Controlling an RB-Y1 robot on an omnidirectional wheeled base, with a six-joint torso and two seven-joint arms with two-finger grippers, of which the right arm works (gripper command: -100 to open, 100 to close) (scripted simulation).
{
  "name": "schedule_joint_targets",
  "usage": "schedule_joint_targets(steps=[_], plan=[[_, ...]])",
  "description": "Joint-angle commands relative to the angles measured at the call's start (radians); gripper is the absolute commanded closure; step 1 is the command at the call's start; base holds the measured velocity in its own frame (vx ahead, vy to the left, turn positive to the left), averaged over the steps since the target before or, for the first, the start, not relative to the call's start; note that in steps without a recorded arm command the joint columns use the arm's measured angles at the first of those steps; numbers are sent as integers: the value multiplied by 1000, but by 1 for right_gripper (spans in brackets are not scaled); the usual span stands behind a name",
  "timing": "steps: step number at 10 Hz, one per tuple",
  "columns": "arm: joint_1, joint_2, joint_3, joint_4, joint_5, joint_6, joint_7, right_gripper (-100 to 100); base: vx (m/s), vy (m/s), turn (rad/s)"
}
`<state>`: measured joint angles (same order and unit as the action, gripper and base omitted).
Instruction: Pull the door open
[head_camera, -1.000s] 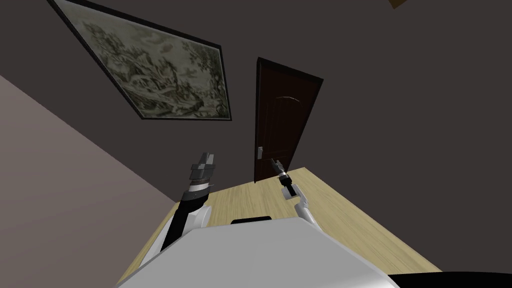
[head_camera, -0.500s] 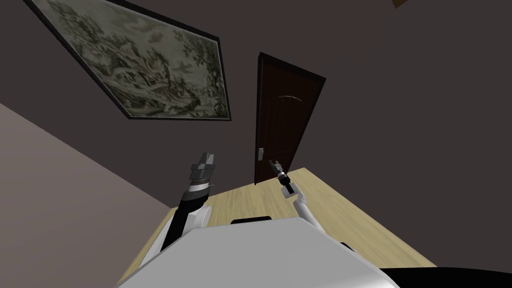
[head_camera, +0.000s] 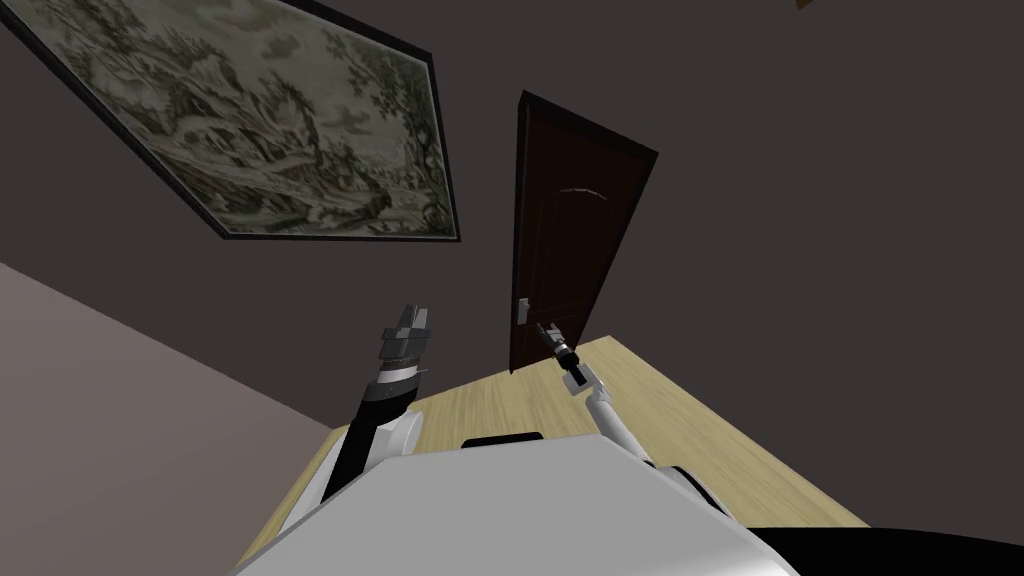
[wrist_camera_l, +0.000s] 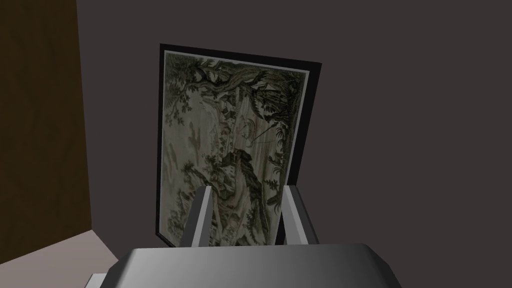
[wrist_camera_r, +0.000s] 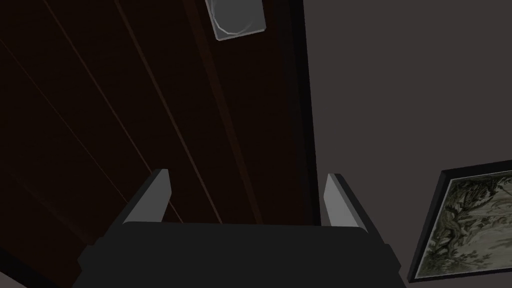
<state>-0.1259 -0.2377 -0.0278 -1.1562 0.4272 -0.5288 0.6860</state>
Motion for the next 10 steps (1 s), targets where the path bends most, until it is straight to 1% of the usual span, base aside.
schedule_joint_targets(steps=[1, 4, 6, 7, 9, 10], plan=[[-18, -8, 1, 35, 16, -3, 19, -100, 91, 34, -31], [-50, -19, 2, 101, 44, -11, 54, -100, 85, 44, -30], [-67, -25, 2, 137, 59, -16, 72, -100, 79, 37, -23], [-85, -31, 3, 172, 74, -21, 91, -100, 105, 39, -36], [-109, -39, 4, 221, 95, -27, 117, -100, 130, 57, -42], [-116, -41, 4, 235, 100, -29, 124, -100, 96, 43, -20]])
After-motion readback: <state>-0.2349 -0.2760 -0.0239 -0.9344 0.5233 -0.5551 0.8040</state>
